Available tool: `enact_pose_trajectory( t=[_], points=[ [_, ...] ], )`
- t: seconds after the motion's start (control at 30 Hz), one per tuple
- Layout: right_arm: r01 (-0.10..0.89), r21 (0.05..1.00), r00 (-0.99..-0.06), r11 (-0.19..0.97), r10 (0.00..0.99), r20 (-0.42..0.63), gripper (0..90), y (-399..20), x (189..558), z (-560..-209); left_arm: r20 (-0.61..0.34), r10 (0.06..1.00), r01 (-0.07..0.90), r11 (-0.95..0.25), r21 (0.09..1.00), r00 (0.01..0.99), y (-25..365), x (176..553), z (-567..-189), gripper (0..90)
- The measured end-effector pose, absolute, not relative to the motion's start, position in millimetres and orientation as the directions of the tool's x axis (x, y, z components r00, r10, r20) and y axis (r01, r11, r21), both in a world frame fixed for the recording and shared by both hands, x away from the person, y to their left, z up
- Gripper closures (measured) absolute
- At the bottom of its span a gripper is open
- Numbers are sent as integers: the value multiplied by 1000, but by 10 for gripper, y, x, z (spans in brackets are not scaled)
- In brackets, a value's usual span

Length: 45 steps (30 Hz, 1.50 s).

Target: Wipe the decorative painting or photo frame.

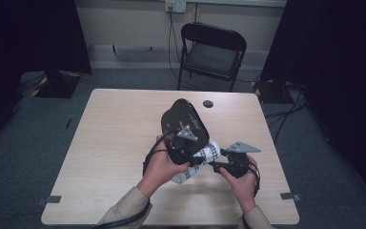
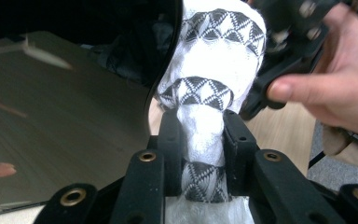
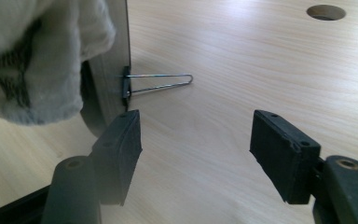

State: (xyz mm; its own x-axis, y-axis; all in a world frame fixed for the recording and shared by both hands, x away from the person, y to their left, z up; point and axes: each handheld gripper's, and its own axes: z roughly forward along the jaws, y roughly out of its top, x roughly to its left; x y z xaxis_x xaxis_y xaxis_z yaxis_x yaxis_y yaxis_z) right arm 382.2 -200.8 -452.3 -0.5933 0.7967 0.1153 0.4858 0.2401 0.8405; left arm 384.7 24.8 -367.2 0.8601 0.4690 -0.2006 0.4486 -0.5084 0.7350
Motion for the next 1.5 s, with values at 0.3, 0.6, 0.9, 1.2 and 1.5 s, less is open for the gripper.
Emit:
enact_pose_trajectory(
  t=[0.3,0.6,0.9,1.2,1.5],
  points=[
    [467,846,-641,255,758,125,332,-1909,3786,-4511,-191,467,441,-515,735,864,216,3858,-3466,728],
    [466,849,-671,249,725,156,331,-1897,3768,-4497,-180,475,438,-515,737,861,207,3872,-3306,730],
    [448,850,-696,276,705,138,340,-1841,3750,-4494,-178,476,432,-500,751,861,183,3886,-3161,731],
    [439,856,-728,274,667,159,469,-1709,3759,-4534,-184,489,440,-481,758,852,217,3929,-3067,731],
    [429,870,-739,243,648,184,676,-1642,3783,-4560,-190,506,451,-465,762,841,233,3979,-2963,731]
  ],
)
